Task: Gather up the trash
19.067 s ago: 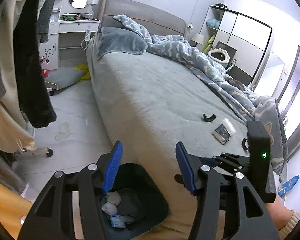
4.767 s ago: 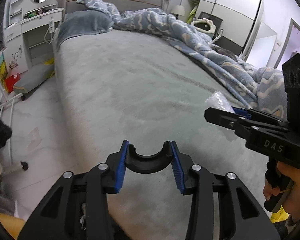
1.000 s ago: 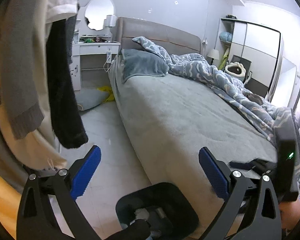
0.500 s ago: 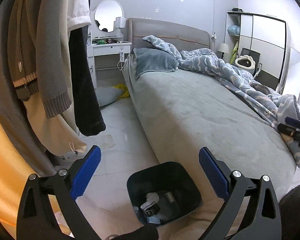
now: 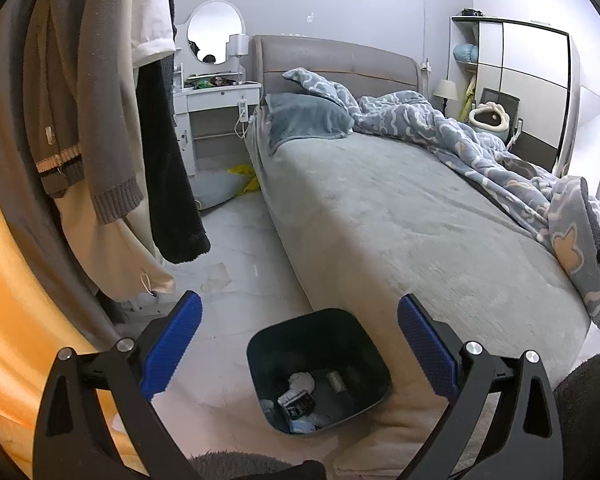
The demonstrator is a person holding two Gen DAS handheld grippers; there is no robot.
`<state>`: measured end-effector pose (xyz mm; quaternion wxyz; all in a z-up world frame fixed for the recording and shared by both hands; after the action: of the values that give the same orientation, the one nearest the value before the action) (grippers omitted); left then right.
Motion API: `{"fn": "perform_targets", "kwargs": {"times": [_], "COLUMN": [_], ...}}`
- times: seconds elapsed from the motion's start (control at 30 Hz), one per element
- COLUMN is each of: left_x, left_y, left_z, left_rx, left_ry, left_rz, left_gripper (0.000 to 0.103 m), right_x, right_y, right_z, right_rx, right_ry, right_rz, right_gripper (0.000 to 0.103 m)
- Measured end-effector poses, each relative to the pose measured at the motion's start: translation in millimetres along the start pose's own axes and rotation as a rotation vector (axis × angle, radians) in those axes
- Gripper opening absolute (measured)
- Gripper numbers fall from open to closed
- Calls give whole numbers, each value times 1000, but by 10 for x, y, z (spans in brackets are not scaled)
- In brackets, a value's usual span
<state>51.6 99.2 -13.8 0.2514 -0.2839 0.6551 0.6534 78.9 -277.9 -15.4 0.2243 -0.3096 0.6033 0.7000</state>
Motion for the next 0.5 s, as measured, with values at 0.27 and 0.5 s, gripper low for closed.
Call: {"fn": "perform_targets", "kwargs": {"times": [0.27,0.5], "left_x": [49,68], "left_y": [-54,-134], "left_z": [-200,-241], "left_rx": [-28,-17], "left_ry": [-54,-62], "left_rz": [16,44], "left_gripper": [100,100], "right_x": [85,102], "right_y": [84,102], "right_z": [-163,-171], "right_rx": [-64,-85], "right_ry": [-32,-37], "right_rz": [-17,-18], "right_gripper": [100,100]}}
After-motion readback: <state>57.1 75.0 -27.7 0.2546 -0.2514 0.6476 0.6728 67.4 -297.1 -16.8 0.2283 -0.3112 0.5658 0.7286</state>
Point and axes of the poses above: each gripper's, at about its wrist camera, not at the fingertips, and y roughly against the way its jaws point, z to its left, x to its underside, the point moved 5 cm from there along -y, roughly the way its jaws point, and after that the axes turned 12 degrees about z, right-handed, at the moved point
